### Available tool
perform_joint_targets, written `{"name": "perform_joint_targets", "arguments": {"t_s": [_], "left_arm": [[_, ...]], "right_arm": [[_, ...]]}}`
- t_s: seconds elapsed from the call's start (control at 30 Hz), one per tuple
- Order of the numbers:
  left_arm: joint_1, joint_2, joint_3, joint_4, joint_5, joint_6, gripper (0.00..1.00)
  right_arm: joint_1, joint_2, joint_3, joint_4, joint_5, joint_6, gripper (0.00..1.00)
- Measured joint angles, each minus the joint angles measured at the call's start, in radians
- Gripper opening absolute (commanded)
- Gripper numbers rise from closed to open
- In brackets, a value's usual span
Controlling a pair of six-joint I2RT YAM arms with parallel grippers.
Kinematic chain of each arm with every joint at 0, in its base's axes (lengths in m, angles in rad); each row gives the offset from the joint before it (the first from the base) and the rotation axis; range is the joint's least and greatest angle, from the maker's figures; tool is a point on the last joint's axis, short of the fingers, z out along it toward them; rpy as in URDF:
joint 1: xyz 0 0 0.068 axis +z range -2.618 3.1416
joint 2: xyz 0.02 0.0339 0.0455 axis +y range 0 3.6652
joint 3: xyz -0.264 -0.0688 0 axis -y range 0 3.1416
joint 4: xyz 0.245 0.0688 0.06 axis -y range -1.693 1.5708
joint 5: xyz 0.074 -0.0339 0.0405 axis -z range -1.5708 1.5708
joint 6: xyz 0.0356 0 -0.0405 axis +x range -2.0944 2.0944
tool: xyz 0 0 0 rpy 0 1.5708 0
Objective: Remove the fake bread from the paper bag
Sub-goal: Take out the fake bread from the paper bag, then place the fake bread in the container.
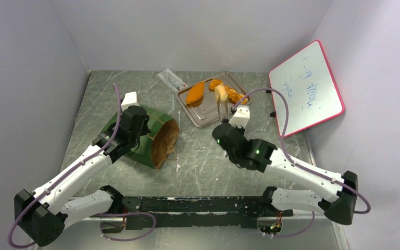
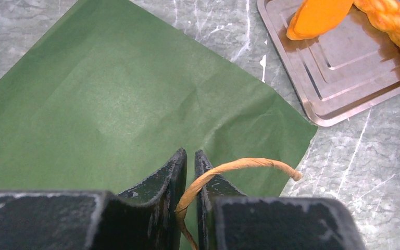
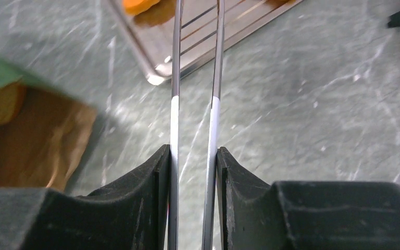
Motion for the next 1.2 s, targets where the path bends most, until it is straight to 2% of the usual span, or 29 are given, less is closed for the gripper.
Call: {"name": "perform_joint_targets", "arguments": {"t_s": [0.1,0.27,0.53,0.83,0.93,1.07,1.2], "left_arm": [[0.000,-0.001,0.000,0.003,0.010,0.001,0.07],[0.002,-0.001,0.000,0.003,0.022,0.001,0.07],[0.006,0.000,0.000,0.005,0.031,0.006,0.07],[0.013,0.016,0.000,0.018,0.041,0.011,0.07],[0.014,0.021,0.000,0.018,0.043,0.015,0.07],[0.019,0.026,0.000,0.019,0.045,0.019,0.07],[0.019,0.032,0.001,0.019,0.046,0.019,0.07]], "right_arm": [[-0.174,0.056,-0.012,0.116,-0.066,-0.117,0.02],[-0.344,0.228,-0.012,0.311,-0.209,-0.269,0.01],[-0.472,0.470,0.051,0.484,-0.384,-0.381,0.01],[-0.544,0.616,0.109,0.613,-0.486,-0.418,0.03],[-0.563,0.646,0.109,0.628,-0.509,-0.419,0.08],[-0.580,0.673,0.108,0.655,-0.536,-0.416,0.26],[-0.588,0.675,0.094,0.676,-0.550,-0.399,0.35]]}}
